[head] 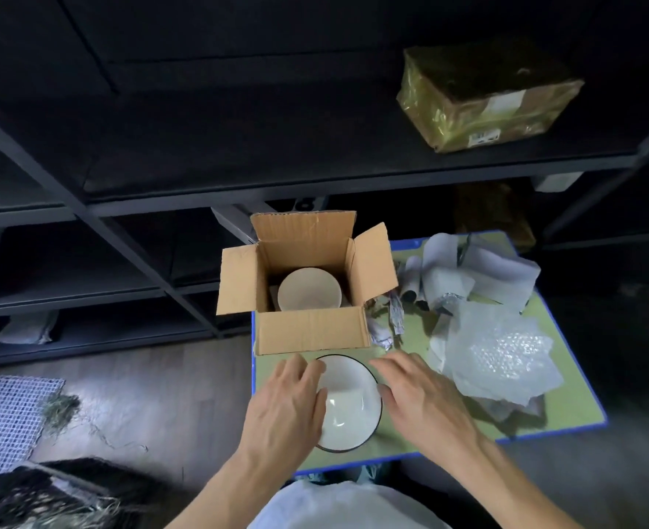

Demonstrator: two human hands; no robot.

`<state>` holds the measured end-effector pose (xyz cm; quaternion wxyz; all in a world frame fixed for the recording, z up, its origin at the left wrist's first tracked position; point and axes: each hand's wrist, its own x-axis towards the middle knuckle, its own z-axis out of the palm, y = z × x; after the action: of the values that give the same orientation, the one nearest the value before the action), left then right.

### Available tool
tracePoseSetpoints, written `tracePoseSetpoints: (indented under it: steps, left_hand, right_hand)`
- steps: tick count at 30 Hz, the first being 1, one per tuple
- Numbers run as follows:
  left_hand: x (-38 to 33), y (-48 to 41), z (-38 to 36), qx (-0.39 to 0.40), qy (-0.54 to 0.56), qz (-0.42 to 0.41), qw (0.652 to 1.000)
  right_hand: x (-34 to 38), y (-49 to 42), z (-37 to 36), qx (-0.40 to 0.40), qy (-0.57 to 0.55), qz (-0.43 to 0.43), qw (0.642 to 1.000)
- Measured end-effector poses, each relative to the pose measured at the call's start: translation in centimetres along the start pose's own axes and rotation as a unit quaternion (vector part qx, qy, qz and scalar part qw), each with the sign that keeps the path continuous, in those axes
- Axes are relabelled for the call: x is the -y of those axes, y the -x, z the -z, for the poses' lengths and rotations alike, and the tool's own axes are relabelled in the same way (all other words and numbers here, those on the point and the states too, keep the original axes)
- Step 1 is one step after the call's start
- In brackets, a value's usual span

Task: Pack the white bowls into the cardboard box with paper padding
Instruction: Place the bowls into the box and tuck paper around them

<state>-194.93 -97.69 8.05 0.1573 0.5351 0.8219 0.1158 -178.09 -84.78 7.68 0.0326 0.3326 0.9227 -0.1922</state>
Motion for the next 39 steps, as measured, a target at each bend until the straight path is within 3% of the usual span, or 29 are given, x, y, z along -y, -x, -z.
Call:
tracePoseSetpoints:
  steps: [11,19,27,33,39]
  left_hand:
    - [-0.9,-1.1,-0.4,0.01,-0.095,0.026,0.995]
    - [-6.2,-3.2,-0.3,-0.031,-0.035,-0.101,0.994]
    - [-13.4,-10.9,-5.3,0.052,-0.092,-0.188,0.977]
    - [-16.0,-15.1,-10.8,0.127,-0.14,-0.148,0.971]
    - [-16.8,-16.1,-14.8,0.183,-0.124,-0.06,0.973]
  right_hand:
    - [-3.7,0.8,-1.1,0.01,-0.003,-0.06,0.998]
    - [-9.8,2.2,-0.5,0.01,0.016,-0.174,0.985]
    - [-15.9,4.3,0.5,0.003,0.013,-0.295,0.956]
    - [-20.5,5.5,1.1,-0.034,0.011,-0.352,0.935]
    - [-24.2,4.1,2.0,-0.043,0.024,-0.345,0.937]
